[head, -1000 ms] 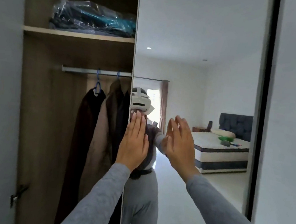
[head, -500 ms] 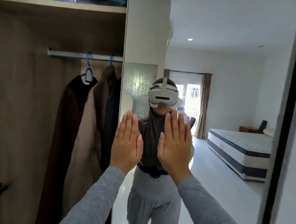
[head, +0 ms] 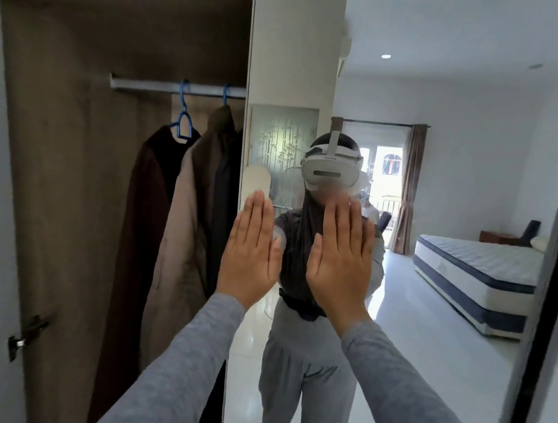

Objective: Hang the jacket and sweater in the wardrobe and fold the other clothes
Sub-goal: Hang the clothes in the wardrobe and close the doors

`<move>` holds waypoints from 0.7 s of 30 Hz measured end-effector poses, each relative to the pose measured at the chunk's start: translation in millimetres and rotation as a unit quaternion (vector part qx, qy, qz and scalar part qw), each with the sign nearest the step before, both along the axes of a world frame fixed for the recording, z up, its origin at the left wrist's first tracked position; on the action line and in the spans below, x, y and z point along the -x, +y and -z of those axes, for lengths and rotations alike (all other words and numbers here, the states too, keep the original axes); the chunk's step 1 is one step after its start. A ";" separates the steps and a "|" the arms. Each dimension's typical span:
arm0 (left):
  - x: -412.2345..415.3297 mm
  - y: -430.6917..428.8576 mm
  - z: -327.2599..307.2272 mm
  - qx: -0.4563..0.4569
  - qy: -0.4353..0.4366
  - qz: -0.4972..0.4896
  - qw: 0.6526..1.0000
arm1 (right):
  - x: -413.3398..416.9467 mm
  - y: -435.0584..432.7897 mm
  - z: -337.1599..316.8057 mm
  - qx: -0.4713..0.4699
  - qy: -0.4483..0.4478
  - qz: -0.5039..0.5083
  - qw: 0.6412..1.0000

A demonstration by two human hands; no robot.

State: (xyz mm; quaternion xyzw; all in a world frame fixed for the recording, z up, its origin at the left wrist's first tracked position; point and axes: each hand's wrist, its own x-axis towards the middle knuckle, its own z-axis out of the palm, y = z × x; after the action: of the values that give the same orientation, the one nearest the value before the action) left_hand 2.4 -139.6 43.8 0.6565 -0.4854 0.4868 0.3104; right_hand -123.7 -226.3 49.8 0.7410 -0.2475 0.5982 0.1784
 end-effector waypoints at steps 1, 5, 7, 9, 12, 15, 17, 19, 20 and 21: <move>0.5 4.9 -1.5 -0.018 -0.008 -0.004 1.000 | -1.1 3.5 3.4 -0.011 -0.002 -0.011 1.000; 2.2 43.5 -4.4 -0.079 -0.048 -0.033 0.995 | -10.8 25.1 16.7 -0.070 -0.011 -0.035 0.997; 0.8 63.8 -3.9 -0.089 -0.051 -0.046 0.994 | -14.7 34.1 17.9 -0.126 -0.020 -0.059 0.990; -2.2 94.4 -8.9 -0.081 -0.038 -0.051 0.995 | -19.7 52.2 15.6 -0.174 -0.026 -0.103 0.979; -6.9 140.9 -21.0 -0.072 -0.040 -0.085 0.993 | -33.7 81.0 11.3 -0.208 -0.014 -0.175 0.962; -13.9 197.0 -34.4 -0.071 -0.051 -0.116 0.989 | -53.0 131.7 4.3 -0.223 0.004 -0.259 0.940; -17.7 232.5 -42.6 -0.069 -0.052 -0.135 0.987 | -63.7 168.2 -3.1 -0.252 0.007 -0.306 0.918; -20.0 271.3 -51.1 -0.053 -0.042 -0.155 0.986 | -74.4 205.6 -9.3 -0.257 0.008 -0.345 0.903; -19.0 288.0 -55.6 -0.042 -0.036 -0.163 0.985 | -78.5 221.4 -12.2 -0.255 0.010 -0.363 0.896; -18.8 313.8 -59.6 -0.031 -0.032 -0.173 0.984 | -85.3 245.6 -15.6 -0.257 0.015 -0.385 0.886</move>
State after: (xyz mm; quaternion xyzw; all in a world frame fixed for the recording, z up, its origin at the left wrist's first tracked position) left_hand 21.2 174.2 103.4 0.7238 -0.3889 0.5390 0.1851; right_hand -38.4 19.3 65.4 0.8069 -0.0849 0.5238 -0.2595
